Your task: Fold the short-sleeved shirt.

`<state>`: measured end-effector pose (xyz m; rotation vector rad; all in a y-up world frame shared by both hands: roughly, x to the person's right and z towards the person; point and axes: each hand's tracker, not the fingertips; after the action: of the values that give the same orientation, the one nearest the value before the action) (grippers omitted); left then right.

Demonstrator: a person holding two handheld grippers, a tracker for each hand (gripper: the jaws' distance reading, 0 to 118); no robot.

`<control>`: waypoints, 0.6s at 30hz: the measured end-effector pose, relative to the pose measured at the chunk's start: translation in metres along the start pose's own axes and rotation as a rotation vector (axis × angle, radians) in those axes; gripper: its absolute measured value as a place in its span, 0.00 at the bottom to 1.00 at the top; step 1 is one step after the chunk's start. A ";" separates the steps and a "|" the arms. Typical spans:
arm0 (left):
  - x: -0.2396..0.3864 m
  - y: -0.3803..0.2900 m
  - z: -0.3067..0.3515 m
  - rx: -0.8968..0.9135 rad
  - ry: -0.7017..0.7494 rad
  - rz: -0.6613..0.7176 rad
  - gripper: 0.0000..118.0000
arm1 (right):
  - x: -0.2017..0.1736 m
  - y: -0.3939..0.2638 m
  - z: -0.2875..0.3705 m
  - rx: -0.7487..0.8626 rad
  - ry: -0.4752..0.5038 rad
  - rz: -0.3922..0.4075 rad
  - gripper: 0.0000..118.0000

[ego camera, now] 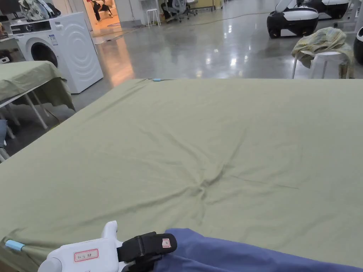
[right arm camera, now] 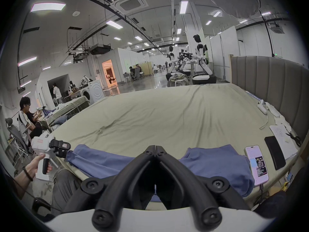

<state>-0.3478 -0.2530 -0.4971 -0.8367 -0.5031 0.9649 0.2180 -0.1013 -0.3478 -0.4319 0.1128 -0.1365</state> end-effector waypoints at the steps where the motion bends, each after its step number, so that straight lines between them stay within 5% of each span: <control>1: -0.005 0.008 0.001 -0.022 -0.096 0.086 0.61 | 0.000 0.000 -0.001 -0.008 -0.001 0.006 0.00; 8: 0.003 0.006 -0.035 -0.048 -0.120 0.140 0.56 | -0.002 -0.002 0.000 -0.032 0.011 0.016 0.00; 10: 0.007 0.001 -0.046 -0.103 -0.105 0.137 0.43 | -0.003 -0.001 0.003 -0.039 0.017 0.041 0.00; 12: 0.008 -0.006 -0.055 -0.110 -0.101 0.168 0.13 | -0.001 -0.002 0.005 -0.044 0.017 0.067 0.00; 15: 0.021 -0.003 -0.042 -0.047 -0.073 0.136 0.11 | 0.006 -0.004 0.006 -0.047 0.010 0.073 0.00; 18: 0.032 0.015 -0.012 0.007 -0.144 0.248 0.11 | 0.016 -0.005 0.007 -0.046 0.012 0.036 0.00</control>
<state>-0.3317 -0.2256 -0.5160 -0.8397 -0.5269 1.2609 0.2343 -0.1052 -0.3406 -0.4748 0.1359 -0.1010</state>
